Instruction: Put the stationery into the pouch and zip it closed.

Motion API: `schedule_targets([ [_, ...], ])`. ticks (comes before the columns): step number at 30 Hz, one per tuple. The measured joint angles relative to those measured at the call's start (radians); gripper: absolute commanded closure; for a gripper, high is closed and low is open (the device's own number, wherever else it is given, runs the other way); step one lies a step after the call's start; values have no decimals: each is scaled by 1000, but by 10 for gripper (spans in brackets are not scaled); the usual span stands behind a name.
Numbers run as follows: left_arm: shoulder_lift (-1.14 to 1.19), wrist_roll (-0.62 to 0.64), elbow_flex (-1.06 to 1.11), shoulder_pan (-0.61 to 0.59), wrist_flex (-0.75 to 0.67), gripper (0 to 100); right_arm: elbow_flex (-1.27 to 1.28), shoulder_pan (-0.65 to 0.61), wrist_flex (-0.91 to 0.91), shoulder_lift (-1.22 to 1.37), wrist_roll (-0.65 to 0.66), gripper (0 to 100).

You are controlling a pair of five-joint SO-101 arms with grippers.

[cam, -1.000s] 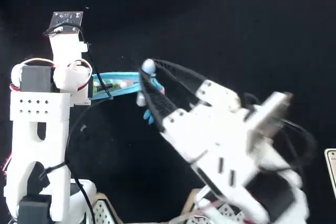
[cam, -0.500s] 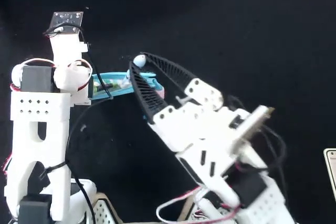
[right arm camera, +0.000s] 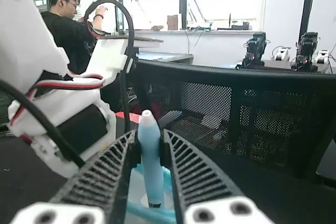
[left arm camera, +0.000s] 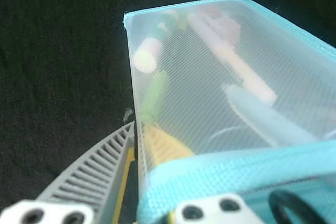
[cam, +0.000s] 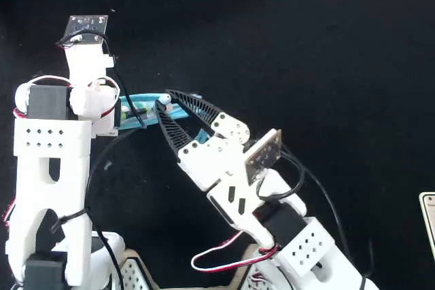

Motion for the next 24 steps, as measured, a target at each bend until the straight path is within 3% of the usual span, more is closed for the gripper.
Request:
schedule_targets([
  [6, 0, 0, 0, 0, 0, 970, -11, -41, 126, 0, 2, 793],
  [16, 0, 0, 0, 0, 0, 970, -393, -77, 591, 0, 0, 865],
  [20, 0, 0, 0, 0, 0, 970, -586, 31, 766, -2, 0, 877],
  [24, 0, 0, 0, 0, 0, 970, -654, 226, 924, -17, 0, 875],
])
